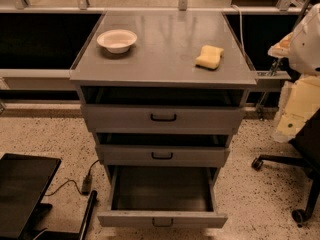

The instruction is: Close bottom drawer

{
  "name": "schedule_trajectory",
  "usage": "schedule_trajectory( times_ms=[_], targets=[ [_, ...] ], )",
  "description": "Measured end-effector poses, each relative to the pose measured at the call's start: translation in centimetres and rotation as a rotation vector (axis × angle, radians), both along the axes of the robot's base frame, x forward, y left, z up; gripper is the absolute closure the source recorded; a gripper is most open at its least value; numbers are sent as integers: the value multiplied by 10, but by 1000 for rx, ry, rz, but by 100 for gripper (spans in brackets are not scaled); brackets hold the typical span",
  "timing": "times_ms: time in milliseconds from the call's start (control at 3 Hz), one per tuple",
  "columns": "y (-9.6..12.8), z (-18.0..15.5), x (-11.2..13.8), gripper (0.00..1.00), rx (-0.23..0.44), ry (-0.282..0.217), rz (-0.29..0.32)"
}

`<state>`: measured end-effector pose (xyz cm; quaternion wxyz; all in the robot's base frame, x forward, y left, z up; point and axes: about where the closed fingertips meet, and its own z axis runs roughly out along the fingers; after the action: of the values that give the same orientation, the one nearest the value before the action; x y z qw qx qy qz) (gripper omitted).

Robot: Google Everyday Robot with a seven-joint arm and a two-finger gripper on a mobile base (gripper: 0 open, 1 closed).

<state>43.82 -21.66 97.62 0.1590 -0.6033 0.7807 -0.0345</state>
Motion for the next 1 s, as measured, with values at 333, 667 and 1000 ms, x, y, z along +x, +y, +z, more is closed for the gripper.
schedule_trajectory(
  times_ms=[333, 667, 1000],
  targets=[
    [0, 0, 0, 0, 0, 0, 0],
    [1, -1, -2, 0, 13, -15, 9],
    [9, -13, -25, 0, 71, -59, 63]
  ],
)
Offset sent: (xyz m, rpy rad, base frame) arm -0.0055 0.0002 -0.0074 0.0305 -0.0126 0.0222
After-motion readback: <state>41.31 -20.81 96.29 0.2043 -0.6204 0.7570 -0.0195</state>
